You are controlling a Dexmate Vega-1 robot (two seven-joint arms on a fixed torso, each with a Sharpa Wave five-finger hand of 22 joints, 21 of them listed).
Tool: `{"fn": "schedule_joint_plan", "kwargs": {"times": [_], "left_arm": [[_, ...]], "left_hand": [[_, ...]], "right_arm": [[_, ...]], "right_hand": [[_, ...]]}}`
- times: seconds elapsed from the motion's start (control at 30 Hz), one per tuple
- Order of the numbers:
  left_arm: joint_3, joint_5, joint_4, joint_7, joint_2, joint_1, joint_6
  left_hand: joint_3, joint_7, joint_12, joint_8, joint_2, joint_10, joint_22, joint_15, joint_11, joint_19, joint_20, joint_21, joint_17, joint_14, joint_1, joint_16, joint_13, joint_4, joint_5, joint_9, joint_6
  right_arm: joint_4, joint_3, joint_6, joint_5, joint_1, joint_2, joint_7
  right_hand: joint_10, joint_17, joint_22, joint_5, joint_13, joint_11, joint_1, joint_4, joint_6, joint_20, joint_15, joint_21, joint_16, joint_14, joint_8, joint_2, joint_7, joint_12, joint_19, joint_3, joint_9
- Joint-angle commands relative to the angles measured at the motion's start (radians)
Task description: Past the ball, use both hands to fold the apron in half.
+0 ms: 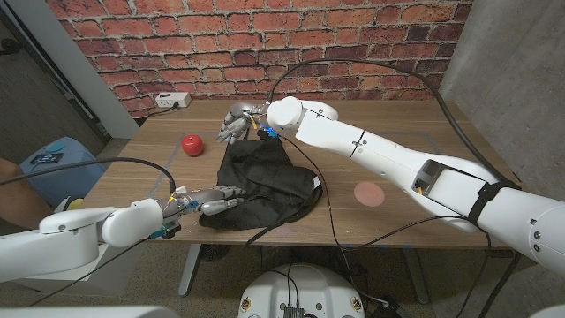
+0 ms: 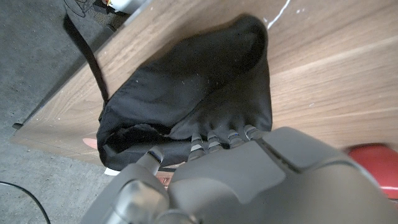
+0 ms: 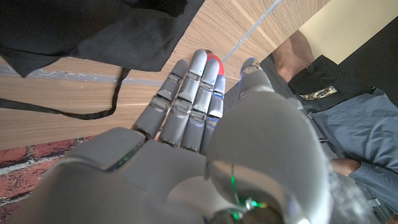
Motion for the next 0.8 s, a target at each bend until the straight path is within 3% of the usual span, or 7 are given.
{"fn": "schedule_joint_plan", "kwargs": {"times": [0.03,0.17,0.33,0.57,0.8], "left_arm": [[-0.137,0.108,-0.008,-0.136,-0.177,0.039,-0.028],[-0.141,0.134,-0.009,-0.172,-0.221,0.022,-0.039],[-0.145,0.158,-0.009,-0.204,-0.265,0.002,-0.049],[-0.138,0.177,-0.009,-0.234,-0.307,-0.026,-0.052],[-0.117,0.185,-0.015,-0.243,-0.334,-0.061,-0.04]], "left_hand": [[0.012,0.001,0.008,0.009,-0.003,0.006,0.003,0.002,0.002,-0.135,0.003,0.002,0.002,-0.026,0.008,-0.001,0.003,0.0,-0.002,0.001,0.008],[0.013,0.0,0.009,0.009,-0.004,0.009,0.003,0.002,0.002,-0.133,0.002,0.002,0.002,-0.025,0.009,-0.001,0.003,-0.001,-0.002,0.001,0.009],[0.016,0.0,0.009,0.008,-0.006,0.011,0.003,0.001,0.002,-0.131,0.004,0.002,0.001,-0.021,0.01,-0.001,0.003,-0.003,-0.003,0.0,0.01],[0.018,0.001,0.008,0.009,-0.007,0.011,0.002,0.0,0.002,-0.128,0.003,0.003,0.001,-0.019,0.011,-0.001,0.003,-0.004,-0.003,0.0,0.012],[0.022,0.001,0.007,0.008,-0.008,0.012,0.002,0.001,0.002,-0.122,0.005,0.004,0.001,-0.017,0.012,-0.002,0.003,-0.005,-0.004,0.0,0.012]], "right_arm": [[-0.003,0.008,0.006,0.008,-0.005,-0.01,-0.006],[-0.016,0.015,0.011,0.008,-0.014,-0.02,-0.016],[-0.042,0.03,0.021,0.005,-0.03,-0.045,-0.031],[-0.042,0.06,0.04,0.021,-0.047,-0.065,-0.039],[-0.043,0.087,0.063,0.038,-0.06,-0.084,-0.04]], "right_hand": [[0.007,0.002,0.003,0.006,0.001,0.001,0.002,-0.004,0.003,0.005,-0.001,-0.001,0.01,-0.005,-0.001,0.01,-0.005,-0.003,-0.001,-0.002,0.003],[0.011,-0.002,0.004,0.005,-0.002,0.0,0.0,-0.004,0.008,0.003,-0.001,0.0,0.01,-0.002,0.001,0.011,-0.002,-0.005,0.002,-0.002,0.002],[0.008,-0.02,0.003,0.004,-0.014,-0.011,-0.01,-0.002,0.014,-0.026,-0.017,-0.002,0.009,0.004,0.002,0.01,-0.005,-0.02,0.001,-0.003,-0.002],[-0.02,-0.027,0.004,0.003,-0.028,-0.011,-0.01,-0.006,-0.009,-0.04,-0.022,-0.005,0.003,-0.026,-0.009,0.014,-0.014,-0.047,-0.006,-0.003,-0.007],[-0.06,-0.034,0.004,-0.001,-0.046,-0.026,-0.024,-0.002,-0.041,-0.039,-0.023,-0.011,-0.001,-0.078,-0.019,0.019,-0.046,-0.086,-0.017,-0.007,-0.012]]}}
